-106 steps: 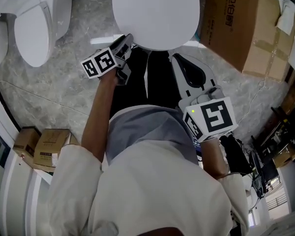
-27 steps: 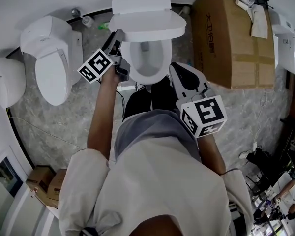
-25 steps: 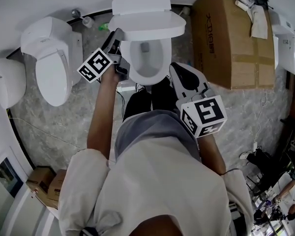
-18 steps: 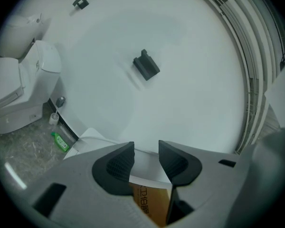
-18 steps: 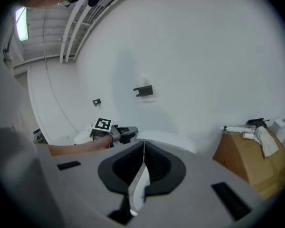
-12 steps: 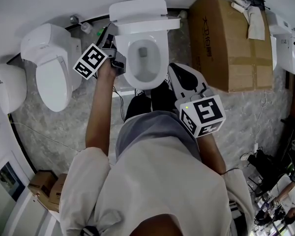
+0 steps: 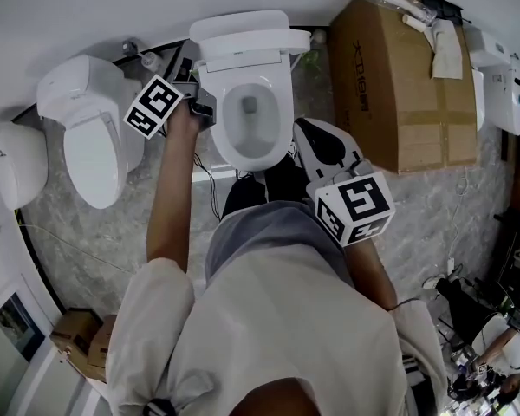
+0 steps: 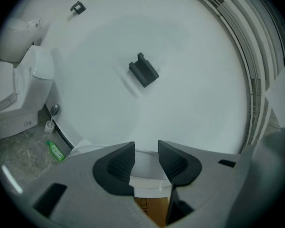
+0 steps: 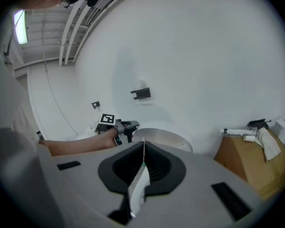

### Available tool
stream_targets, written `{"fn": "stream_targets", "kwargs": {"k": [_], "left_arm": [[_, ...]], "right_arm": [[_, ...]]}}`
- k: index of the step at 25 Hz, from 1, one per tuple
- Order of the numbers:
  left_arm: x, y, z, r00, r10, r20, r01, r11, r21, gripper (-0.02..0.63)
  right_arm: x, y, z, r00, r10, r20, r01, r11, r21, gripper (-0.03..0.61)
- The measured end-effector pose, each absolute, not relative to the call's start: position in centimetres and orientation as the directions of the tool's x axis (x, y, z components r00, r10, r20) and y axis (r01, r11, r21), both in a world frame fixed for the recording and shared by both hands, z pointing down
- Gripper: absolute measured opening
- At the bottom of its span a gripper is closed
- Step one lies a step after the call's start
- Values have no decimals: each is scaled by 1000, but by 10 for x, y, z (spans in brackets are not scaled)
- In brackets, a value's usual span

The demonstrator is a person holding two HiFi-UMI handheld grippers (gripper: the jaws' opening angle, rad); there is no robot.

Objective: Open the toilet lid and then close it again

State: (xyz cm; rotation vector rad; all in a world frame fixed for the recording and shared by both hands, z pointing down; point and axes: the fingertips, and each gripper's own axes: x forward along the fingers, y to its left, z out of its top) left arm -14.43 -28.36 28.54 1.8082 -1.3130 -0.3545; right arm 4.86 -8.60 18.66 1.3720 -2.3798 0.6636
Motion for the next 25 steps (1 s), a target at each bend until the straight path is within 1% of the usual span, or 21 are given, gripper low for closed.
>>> {"fn": "stream_targets", "kwargs": {"k": [25], "left_arm": [[-141, -366, 274, 363, -905, 223, -680, -93, 727, 129]], "right_arm": [[77, -125, 192, -496, -714, 494, -866, 447, -224, 12]]}}
